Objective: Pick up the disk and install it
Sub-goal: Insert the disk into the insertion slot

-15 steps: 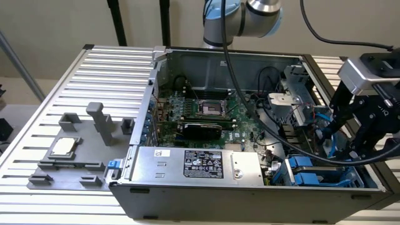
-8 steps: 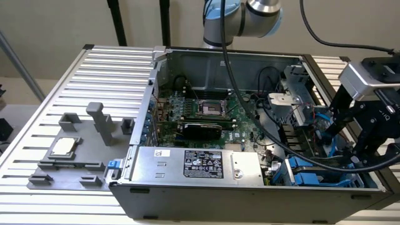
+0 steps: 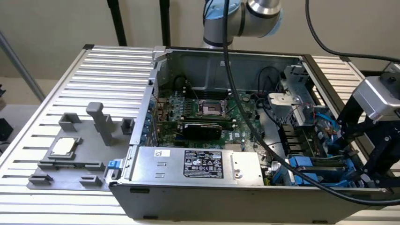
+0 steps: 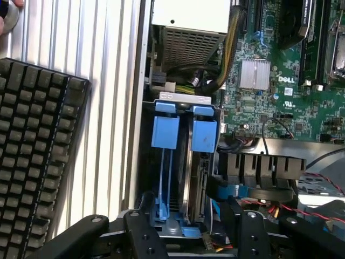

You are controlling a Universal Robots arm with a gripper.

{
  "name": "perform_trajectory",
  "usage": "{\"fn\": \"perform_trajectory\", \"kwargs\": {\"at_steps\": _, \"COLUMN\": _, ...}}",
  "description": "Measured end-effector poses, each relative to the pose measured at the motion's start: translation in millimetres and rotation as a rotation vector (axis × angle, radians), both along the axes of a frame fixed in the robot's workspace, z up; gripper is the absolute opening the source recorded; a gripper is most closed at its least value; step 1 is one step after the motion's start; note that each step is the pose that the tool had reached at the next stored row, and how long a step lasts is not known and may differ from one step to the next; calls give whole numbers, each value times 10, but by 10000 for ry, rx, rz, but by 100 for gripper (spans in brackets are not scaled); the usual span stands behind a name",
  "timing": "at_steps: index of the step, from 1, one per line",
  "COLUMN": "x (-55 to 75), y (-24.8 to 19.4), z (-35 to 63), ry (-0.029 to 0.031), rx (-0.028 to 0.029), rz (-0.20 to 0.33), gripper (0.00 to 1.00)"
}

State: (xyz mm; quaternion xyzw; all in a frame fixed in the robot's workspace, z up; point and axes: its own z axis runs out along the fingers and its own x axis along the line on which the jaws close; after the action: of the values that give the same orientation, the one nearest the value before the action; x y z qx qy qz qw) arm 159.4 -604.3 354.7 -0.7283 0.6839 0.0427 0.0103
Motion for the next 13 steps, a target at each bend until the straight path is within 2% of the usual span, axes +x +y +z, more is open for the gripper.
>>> {"fn": "perform_trajectory", "kwargs": {"at_steps": 2, "x": 39, "y": -17, "z": 1, "ry": 25, "rx": 47, "rz": 0, "gripper": 60}}
{"fn": "perform_trajectory", "kwargs": {"at_steps": 8, "x": 122, "y": -18, "z": -1, "ry": 54, "rx": 276, "rz": 89, "gripper": 60}}
{"fn": "perform_trajectory", "kwargs": {"at_steps": 10, "x": 141, "y": -18, "z": -3, "ry": 61, "rx": 330, "rz": 180, "gripper": 60}}
{"fn": "perform_trajectory", "kwargs": {"at_steps": 13, "x": 165, "y": -17, "z": -11, "ry": 71, "rx": 368, "rz": 356, "gripper": 60}}
